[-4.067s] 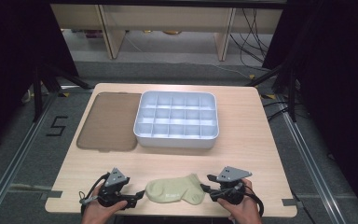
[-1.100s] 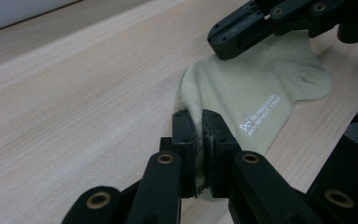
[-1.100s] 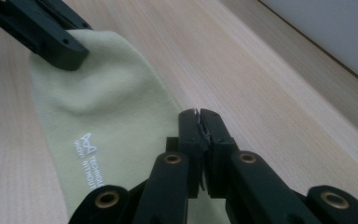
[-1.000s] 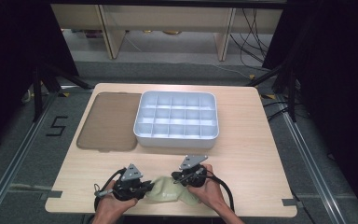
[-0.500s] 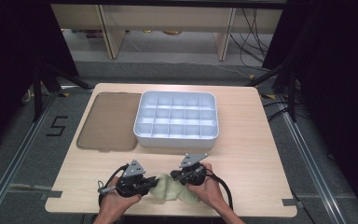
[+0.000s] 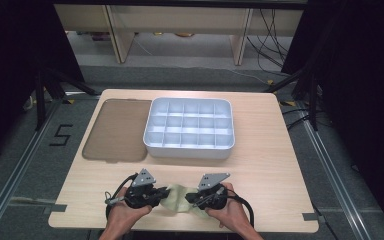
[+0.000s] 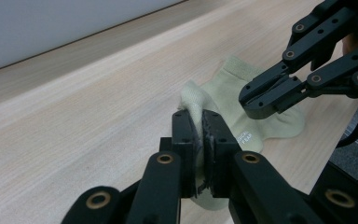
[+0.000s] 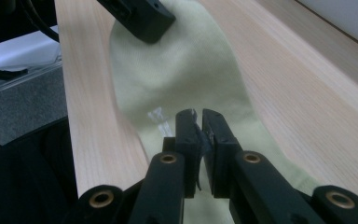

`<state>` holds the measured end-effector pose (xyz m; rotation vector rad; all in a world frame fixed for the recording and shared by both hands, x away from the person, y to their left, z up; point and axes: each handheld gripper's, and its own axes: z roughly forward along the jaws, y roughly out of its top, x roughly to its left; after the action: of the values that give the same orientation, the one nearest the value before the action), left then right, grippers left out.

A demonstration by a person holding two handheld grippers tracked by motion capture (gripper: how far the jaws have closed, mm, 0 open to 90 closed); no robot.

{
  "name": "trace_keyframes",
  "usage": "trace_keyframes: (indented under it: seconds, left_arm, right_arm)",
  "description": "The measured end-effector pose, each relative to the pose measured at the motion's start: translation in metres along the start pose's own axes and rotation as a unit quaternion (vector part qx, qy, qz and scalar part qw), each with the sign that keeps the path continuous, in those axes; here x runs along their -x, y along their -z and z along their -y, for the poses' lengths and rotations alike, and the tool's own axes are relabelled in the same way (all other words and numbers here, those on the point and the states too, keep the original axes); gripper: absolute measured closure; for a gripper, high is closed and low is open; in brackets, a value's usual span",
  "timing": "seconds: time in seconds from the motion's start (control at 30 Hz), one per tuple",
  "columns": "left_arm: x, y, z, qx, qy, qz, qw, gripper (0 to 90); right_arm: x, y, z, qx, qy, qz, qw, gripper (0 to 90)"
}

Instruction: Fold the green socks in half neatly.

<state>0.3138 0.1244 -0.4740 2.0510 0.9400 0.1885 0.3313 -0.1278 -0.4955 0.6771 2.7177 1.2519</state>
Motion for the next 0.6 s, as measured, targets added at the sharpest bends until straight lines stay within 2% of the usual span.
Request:
trace_keyframes:
  seconds: [0.07, 0.13, 0.23, 0.27, 0.3, 0.33, 0.37, 0.6]
  left_arm:
    - [0.0, 0.0, 0.0, 0.005, 0.006, -0.004, 1.0, 84.1]
    - [-0.001, 0.001, 0.0, 0.003, 0.002, 0.005, 1.0, 84.0]
    - [-0.001, 0.003, -0.001, 0.002, 0.0, 0.002, 1.0, 83.9]
    - [0.0, 0.002, -0.002, 0.006, 0.006, -0.001, 1.0, 83.9]
    - [0.0, 0.003, -0.002, 0.003, 0.003, 0.004, 1.0, 83.9]
    - [0.002, 0.002, -0.003, 0.008, 0.008, 0.003, 0.9999, 83.9]
    - [0.001, 0.002, -0.003, 0.002, 0.0, 0.005, 1.0, 83.8]
    - [0.002, 0.001, -0.006, 0.002, 0.004, 0.009, 0.9999, 83.4]
  right_arm:
    - [0.002, 0.004, 0.002, -0.003, -0.003, 0.003, 1.0, 85.3]
    - [0.006, 0.01, 0.006, -0.002, -0.006, 0.015, 0.9999, 85.3]
    - [0.011, 0.019, 0.012, -0.001, -0.008, 0.025, 0.9996, 85.3]
    - [0.012, 0.021, 0.015, -0.002, -0.014, 0.025, 0.9996, 85.3]
    - [0.012, 0.023, 0.017, -0.007, -0.021, 0.025, 0.9994, 85.3]
    - [0.013, 0.024, 0.019, -0.007, -0.018, 0.026, 0.9995, 85.3]
    - [0.013, 0.026, 0.021, -0.008, -0.021, 0.027, 0.9994, 85.3]
    - [0.021, 0.042, 0.032, -0.015, -0.034, 0.045, 0.9983, 85.3]
